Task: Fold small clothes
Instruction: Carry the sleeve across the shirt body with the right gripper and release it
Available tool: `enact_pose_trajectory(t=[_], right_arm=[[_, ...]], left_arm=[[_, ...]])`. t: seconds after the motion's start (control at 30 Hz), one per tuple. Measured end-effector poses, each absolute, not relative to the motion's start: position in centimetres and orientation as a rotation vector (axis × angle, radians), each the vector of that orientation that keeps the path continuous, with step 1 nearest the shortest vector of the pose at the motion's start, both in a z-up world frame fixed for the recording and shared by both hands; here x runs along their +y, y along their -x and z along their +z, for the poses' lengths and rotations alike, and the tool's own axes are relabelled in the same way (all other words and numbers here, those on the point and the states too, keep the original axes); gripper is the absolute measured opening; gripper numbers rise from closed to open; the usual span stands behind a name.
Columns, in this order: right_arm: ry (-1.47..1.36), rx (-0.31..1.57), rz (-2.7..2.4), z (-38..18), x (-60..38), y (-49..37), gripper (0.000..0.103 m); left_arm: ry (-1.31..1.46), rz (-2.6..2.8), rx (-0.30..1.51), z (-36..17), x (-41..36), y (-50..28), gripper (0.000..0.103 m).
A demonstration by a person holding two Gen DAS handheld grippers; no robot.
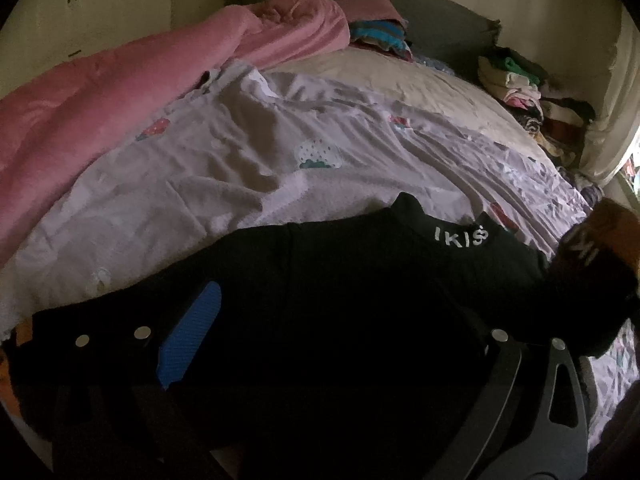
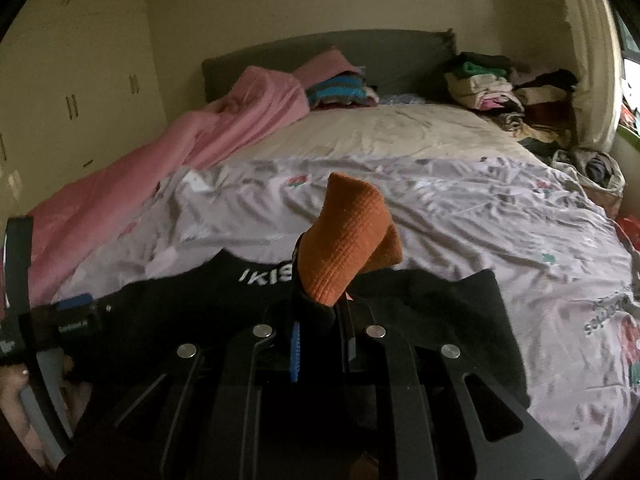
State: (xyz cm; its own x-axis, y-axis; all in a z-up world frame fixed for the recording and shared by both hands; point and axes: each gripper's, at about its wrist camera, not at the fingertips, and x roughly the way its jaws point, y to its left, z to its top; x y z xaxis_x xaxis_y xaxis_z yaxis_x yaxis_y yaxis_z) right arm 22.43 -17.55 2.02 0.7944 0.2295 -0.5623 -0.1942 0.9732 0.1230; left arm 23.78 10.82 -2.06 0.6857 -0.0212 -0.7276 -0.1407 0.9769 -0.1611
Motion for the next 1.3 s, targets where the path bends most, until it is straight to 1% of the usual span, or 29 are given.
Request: enact_pose_trajectory(t=[0.17,0.3,0.33,0.37,0.43,0.47,0.53,0.57,0.63,0.67,0.7,0.77,0.8,0.97,1.03,1.07,1.1,1.13,1.17,1.2,1.3], right_arm=[[-0.036,0.65,0.277,0.3,-15.0,-22.5,0.013],[-0.018,0.684,0.321,-1.1,-12.9,-22.5,0.018],[-0.014,0.694,0.331,-1.5,-12.5,-22.4,0.024],[-0.014,0.704,0.348,-1.8,-12.1,-22.3,0.034],[-0.014,0.71,0.388,-2.2,-11.4,-21.8,0.039],[-0.005,0.717,0.403,-2.4,-11.1,-21.6,0.047],[0.013,0.725,0.439,-2.6,-10.6,-20.7,0.057],[0.013,0.722,0.461,-2.5,-10.5,-20.3,0.058],[0.015,0.713,0.478,-2.2,-10.7,-19.2,0.061],[0.008,0.711,0.474,-2.0,-11.1,-18.7,0.063],[-0.004,0.71,0.473,-1.9,-11.5,-18.3,0.064],[-0.047,0.711,0.468,-1.4,-12.9,-17.5,0.065],[-0.062,0.71,0.46,-1.3,-13.6,-17.1,0.066],[-0.102,0.689,0.381,-0.1,-18.1,-15.2,0.07],[-0.111,0.682,0.337,0.2,-19.7,-14.9,0.07],[-0.124,0.675,0.314,0.4,-20.8,-14.7,0.07],[-0.131,0.672,0.3,0.5,-21.4,-14.6,0.07],[-0.137,0.667,0.276,0.6,-22.2,-14.6,0.07],[-0.139,0.661,0.254,0.7,-23.0,-14.5,0.07],[-0.145,0.656,0.234,0.8,-23.7,-14.5,0.07],[-0.165,0.652,0.195,0.9,-25.3,-14.5,0.07]], left_arm=[[0.302,0.003,0.826,-2.5,11.5,-23.7,0.095],[0.413,-0.084,0.84,-3.0,12.0,-23.6,0.095],[0.456,-0.118,0.847,-3.3,12.1,-23.6,0.095],[0.474,-0.131,0.852,-3.5,12.2,-23.6,0.095],[0.53,-0.168,0.869,-4.1,12.2,-23.7,0.095],[0.554,-0.186,0.876,-4.3,12.3,-23.8,0.094],[0.625,-0.248,0.894,-4.9,12.2,-23.9,0.092],[0.639,-0.265,0.902,-5.2,12.1,-23.9,0.092],[0.623,-0.29,0.92,-5.4,11.3,-23.9,0.086],[0.617,-0.301,0.927,-5.5,11.0,-23.9,0.081],[0.617,-0.322,0.941,-5.7,10.5,-23.9,0.073],[0.616,-0.355,0.963,-6.2,9.6,-24.0,0.063],[0.602,-0.357,0.983,-6.6,9.0,-24.0,0.06],[0.532,-0.319,1.045,-8.4,6.9,-24.2,0.06],[0.51,-0.325,1.042,-8.6,6.0,-24.3,0.047],[0.491,-0.325,1.039,-8.7,5.4,-24.4,0.034],[0.471,-0.331,1.029,-8.6,4.8,-24.4,0.019],[0.461,-0.341,1.02,-8.5,4.4,-24.3,0.012],[0.456,-0.354,1.004,-8.3,4.1,-24.2,0.007],[0.441,-0.367,0.981,-7.7,3.7,-23.9,0.006],[0.406,-0.4,0.89,-5.3,3.4,-23.2,0.005]])
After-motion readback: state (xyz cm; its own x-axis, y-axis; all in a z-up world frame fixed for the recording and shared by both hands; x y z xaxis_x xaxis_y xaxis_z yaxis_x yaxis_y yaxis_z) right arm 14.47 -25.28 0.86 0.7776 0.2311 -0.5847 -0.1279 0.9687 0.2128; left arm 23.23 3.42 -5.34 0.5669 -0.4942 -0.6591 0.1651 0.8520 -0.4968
